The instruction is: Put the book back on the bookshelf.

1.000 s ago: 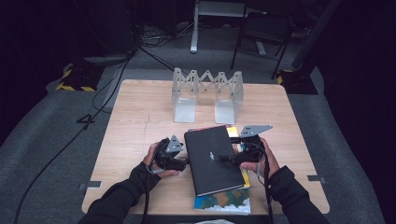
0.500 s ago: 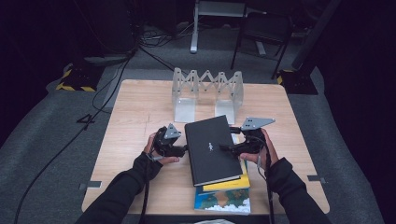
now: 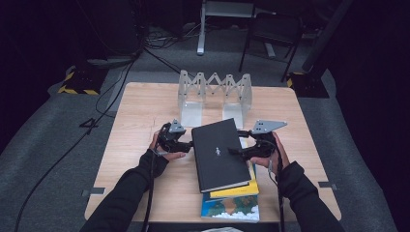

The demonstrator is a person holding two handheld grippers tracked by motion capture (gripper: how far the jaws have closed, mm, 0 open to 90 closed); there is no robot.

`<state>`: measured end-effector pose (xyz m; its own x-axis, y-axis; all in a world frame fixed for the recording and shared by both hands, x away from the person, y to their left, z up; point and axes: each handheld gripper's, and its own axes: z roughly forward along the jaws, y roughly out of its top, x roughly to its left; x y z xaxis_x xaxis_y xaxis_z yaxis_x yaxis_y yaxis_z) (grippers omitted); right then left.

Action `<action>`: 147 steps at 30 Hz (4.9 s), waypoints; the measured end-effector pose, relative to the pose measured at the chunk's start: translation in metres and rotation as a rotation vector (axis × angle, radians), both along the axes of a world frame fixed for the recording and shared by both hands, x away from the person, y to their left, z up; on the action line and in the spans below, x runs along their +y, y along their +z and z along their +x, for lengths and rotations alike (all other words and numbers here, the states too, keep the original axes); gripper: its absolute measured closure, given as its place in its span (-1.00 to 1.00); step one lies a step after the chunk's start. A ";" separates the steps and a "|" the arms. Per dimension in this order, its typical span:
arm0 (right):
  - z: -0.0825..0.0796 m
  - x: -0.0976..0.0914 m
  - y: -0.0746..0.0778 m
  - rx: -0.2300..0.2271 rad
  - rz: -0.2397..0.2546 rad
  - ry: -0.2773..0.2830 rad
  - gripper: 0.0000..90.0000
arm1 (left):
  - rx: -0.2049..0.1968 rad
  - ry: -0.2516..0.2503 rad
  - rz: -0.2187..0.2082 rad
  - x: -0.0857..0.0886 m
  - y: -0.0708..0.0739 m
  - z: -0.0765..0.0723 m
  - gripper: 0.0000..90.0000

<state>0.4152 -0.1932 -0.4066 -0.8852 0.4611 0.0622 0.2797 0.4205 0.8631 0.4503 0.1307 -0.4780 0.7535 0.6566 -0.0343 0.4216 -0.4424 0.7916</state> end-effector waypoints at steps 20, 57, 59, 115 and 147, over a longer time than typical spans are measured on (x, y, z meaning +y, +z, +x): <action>-0.006 -0.011 0.029 -0.112 0.042 -0.038 -0.01 | -0.200 -0.152 -0.234 -0.009 0.100 -0.008 0.54; -0.034 -0.011 0.050 -0.322 0.185 0.056 0.36 | -0.189 -0.110 -0.153 -0.010 0.047 -0.007 0.26; -0.036 -0.012 0.054 -0.344 0.173 0.069 0.39 | -0.203 -0.116 -0.168 -0.010 0.053 -0.007 0.29; -0.092 -0.043 0.043 -0.433 0.235 0.180 0.61 | -0.046 -0.389 -0.081 -0.029 0.049 -0.112 -0.49; -0.103 -0.050 0.039 -0.438 0.214 0.186 0.58 | -0.035 -0.441 -0.197 -0.066 0.052 -0.105 -0.61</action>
